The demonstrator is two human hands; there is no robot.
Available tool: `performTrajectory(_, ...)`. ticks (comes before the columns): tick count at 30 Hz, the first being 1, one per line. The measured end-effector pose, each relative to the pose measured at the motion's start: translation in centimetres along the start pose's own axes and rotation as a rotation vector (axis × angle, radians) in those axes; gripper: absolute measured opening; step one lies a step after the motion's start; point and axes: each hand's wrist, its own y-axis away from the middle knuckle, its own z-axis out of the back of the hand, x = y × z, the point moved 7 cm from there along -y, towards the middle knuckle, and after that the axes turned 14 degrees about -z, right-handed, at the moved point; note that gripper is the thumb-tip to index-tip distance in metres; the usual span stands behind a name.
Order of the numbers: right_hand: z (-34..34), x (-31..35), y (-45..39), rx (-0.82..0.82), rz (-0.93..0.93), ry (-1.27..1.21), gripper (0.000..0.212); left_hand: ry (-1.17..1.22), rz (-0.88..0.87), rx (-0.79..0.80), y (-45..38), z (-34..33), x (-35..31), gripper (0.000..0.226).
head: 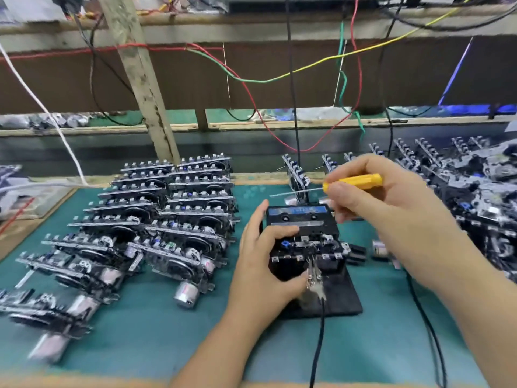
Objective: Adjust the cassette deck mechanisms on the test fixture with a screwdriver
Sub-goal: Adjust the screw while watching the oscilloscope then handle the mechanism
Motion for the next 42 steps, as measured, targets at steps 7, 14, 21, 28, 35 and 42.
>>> performTrajectory(7, 0.2, -0.6, -0.7, 0.017, -0.009, -0.239, 0.015, 0.001, 0.013, 0.004, -0.1, 0.0, -0.1, 0.064)
performTrajectory(14, -1.0, -0.2, -0.2, -0.062, 0.108, 0.195, 0.022, -0.002, 0.004, 0.005, 0.0, 0.0, -0.2, 0.064)
performTrajectory(21, -1.7, 0.5, 0.4, -0.103, 0.19, 0.34, 0.021, 0.001, -0.009, 0.004, 0.2, -0.1, 0.1, 0.067)
performTrajectory(28, -1.6, 0.4, 0.3, -0.107, 0.21, 0.358, 0.021, 0.007, -0.013, 0.004, 0.1, -0.1, -0.2, 0.063)
performTrajectory(35, -1.6, 0.2, 0.1, -0.09, 0.216, 0.373, 0.018, 0.003, -0.008, 0.013, 0.1, -0.1, -0.1, 0.064)
performTrajectory(42, -1.5, 0.2, 0.2, -0.092, 0.217, 0.39, 0.018, -0.006, -0.012, 0.012, 0.1, -0.1, 0.0, 0.066)
